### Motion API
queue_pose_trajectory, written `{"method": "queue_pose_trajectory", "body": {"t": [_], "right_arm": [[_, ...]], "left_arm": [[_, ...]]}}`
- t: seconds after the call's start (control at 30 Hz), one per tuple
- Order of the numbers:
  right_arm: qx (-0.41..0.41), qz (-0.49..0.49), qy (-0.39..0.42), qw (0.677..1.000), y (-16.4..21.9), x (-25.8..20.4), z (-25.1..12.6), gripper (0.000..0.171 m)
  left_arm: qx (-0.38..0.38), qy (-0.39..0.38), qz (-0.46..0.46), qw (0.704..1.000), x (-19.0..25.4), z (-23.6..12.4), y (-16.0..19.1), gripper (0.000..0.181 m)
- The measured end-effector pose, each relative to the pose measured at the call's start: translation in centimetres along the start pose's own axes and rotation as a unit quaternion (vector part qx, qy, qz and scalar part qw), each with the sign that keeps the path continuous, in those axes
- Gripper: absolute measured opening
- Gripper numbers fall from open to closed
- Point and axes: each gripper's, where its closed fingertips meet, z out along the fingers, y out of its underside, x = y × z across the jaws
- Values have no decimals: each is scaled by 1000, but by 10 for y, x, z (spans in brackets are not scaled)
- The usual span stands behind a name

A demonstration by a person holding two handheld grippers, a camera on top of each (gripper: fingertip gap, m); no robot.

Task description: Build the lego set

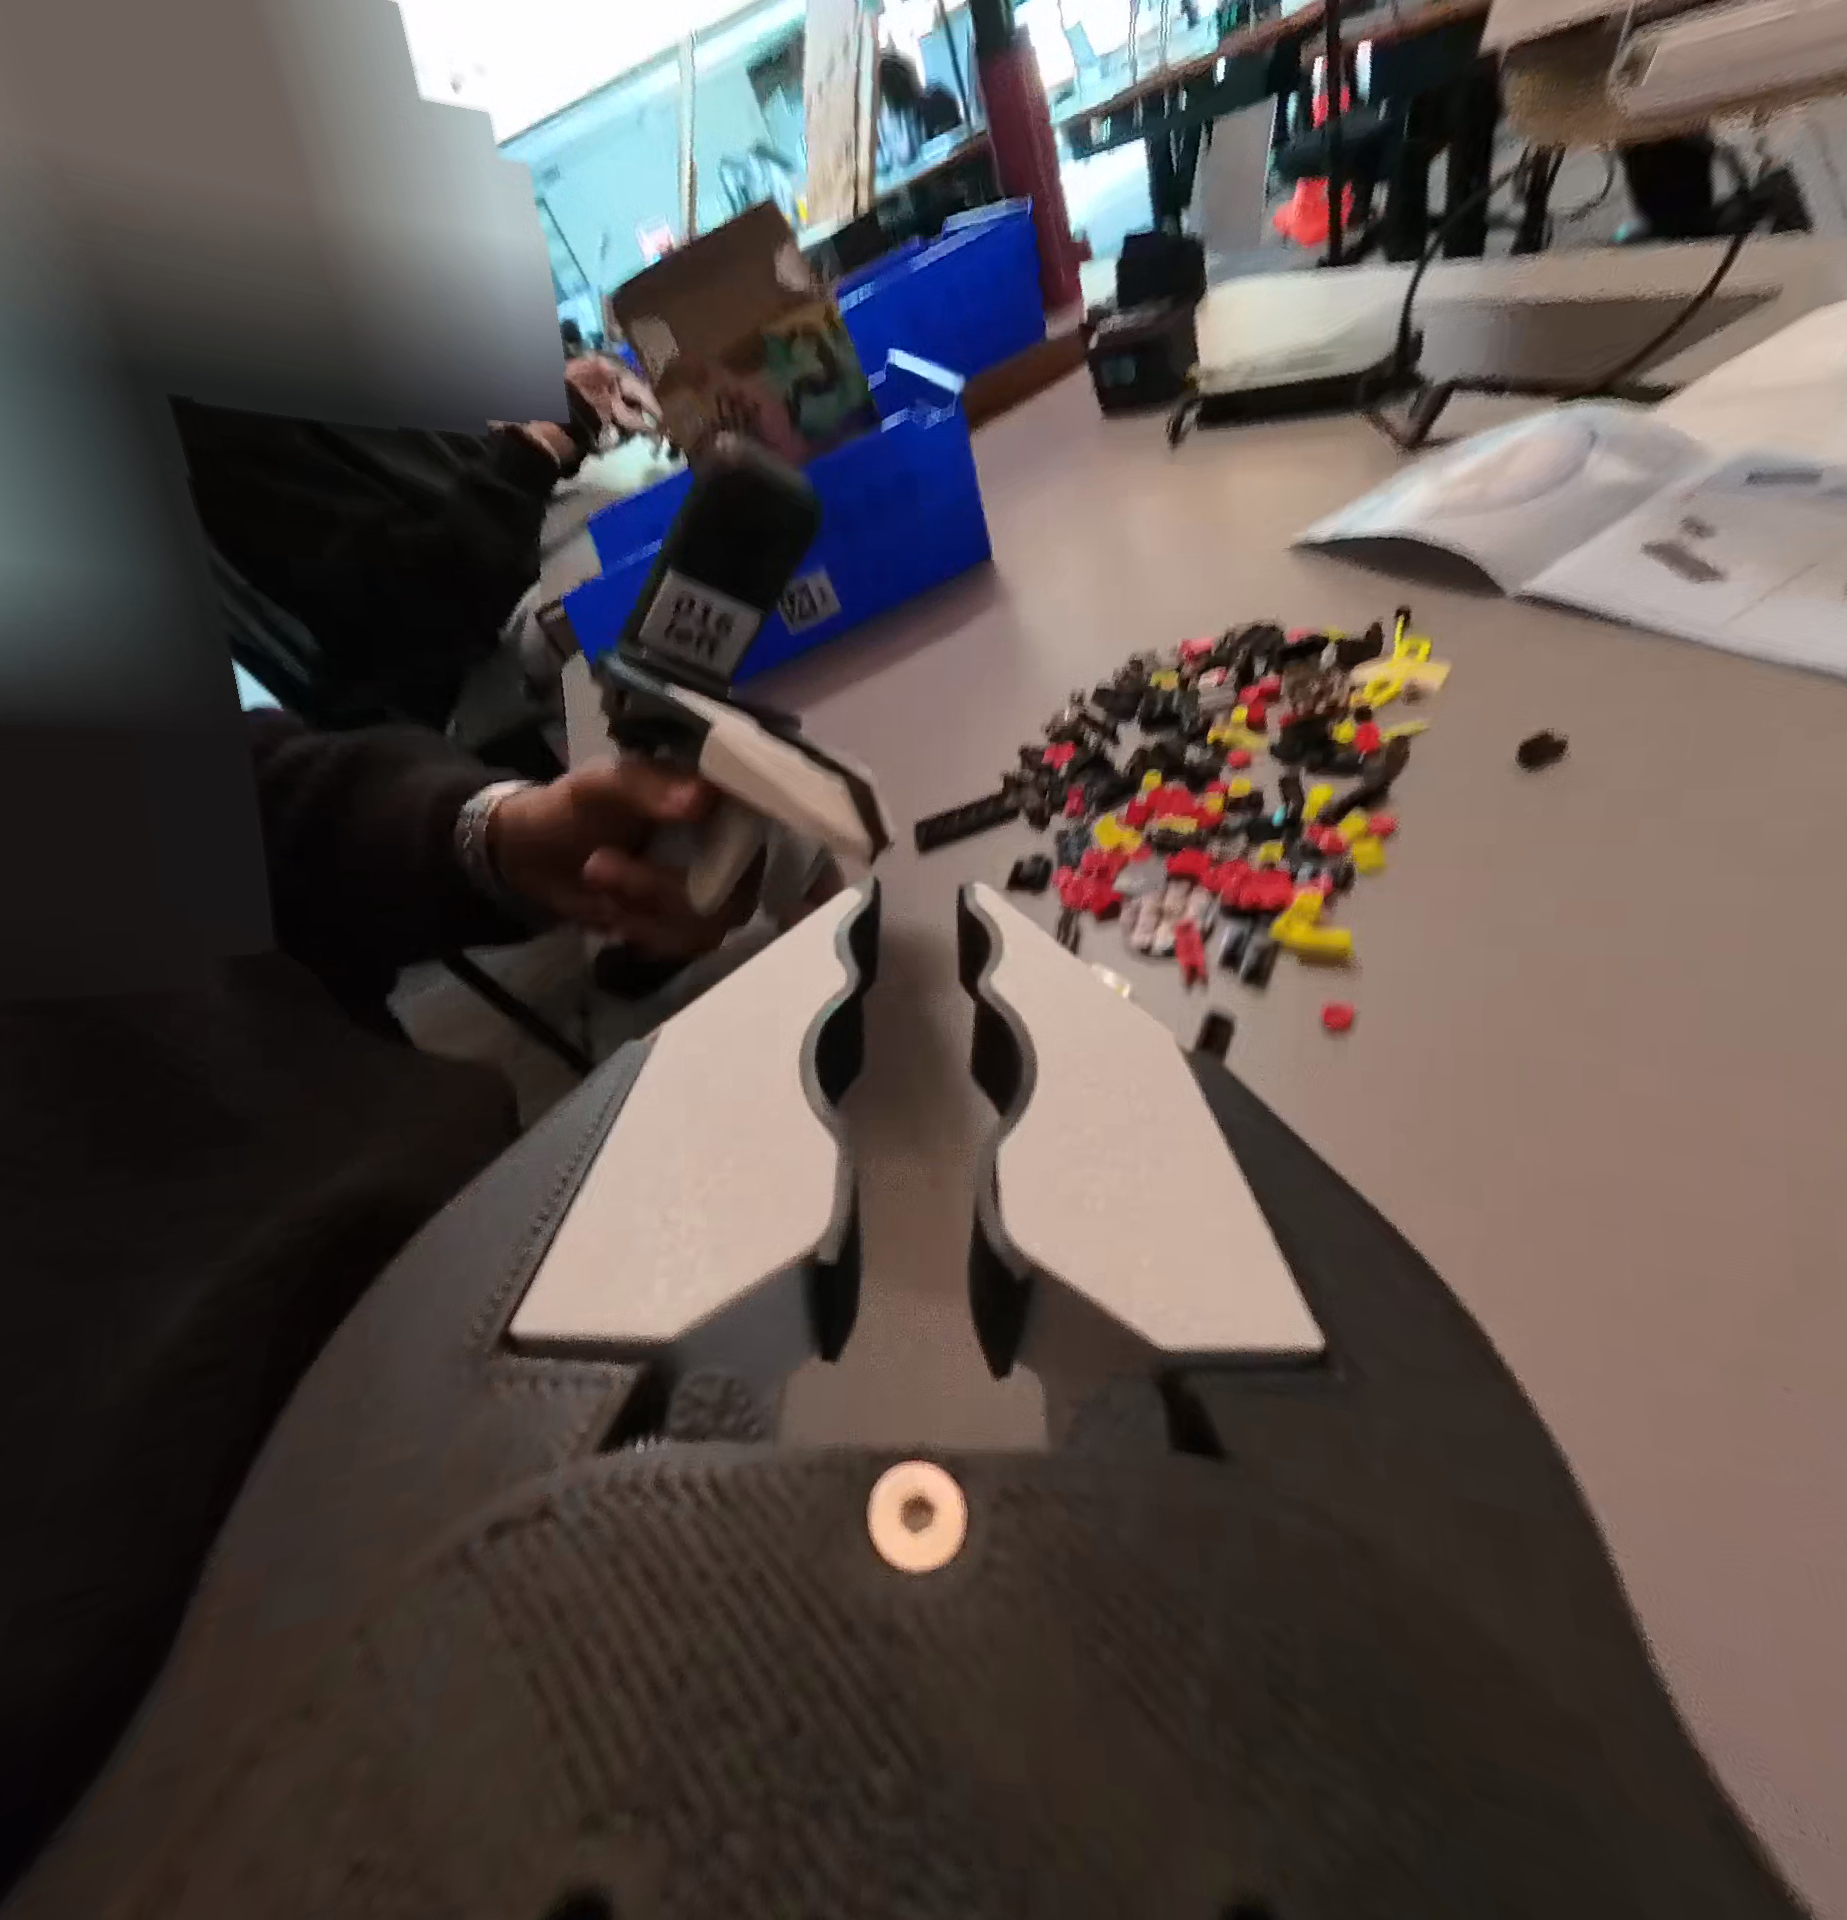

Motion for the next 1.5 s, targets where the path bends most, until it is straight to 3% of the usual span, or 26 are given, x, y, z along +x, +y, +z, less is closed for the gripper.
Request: {"method": "queue_pose_trajectory", "body": {"t": [0.1,0.17,0.27,0.37,0.47,0.5,0.6,0.77,0.9,0.97,1.13,1.27,1.5], "right_arm": [[-76,18,16,997,36,-25,-29,10],[-191,26,48,980,80,-42,-55,9],[-411,-11,100,906,157,-65,-106,1],[-493,-13,146,858,196,-72,-124,4],[-485,63,131,862,210,-80,-111,17],[-482,82,147,860,208,-74,-111,29],[-470,121,137,863,204,-72,-104,31],[-540,89,155,823,224,-71,-107,38],[-533,106,128,830,227,-82,-94,25],[-550,104,145,816,233,-78,-98,33],[-554,99,136,815,234,-80,-98,25],[-548,87,137,821,231,-80,-97,4],[-558,73,156,812,234,-74,-100,18]], "left_arm": [[-24,-8,31,999,5,7,12,0],[-44,-12,53,998,9,13,22,0],[-69,-6,60,996,13,23,35,0],[-76,14,29,997,18,28,42,0],[-65,38,-1,997,25,27,40,0],[-57,41,-8,998,26,26,38,0],[-41,41,-9,998,29,22,32,0],[-35,47,3,998,37,18,31,0],[-46,54,4,997,39,19,36,0],[-47,55,5,997,40,19,36,0],[-44,54,9,998,41,18,35,0],[-45,52,8,998,40,19,36,0],[-47,51,5,998,39,20,38,0]]}}
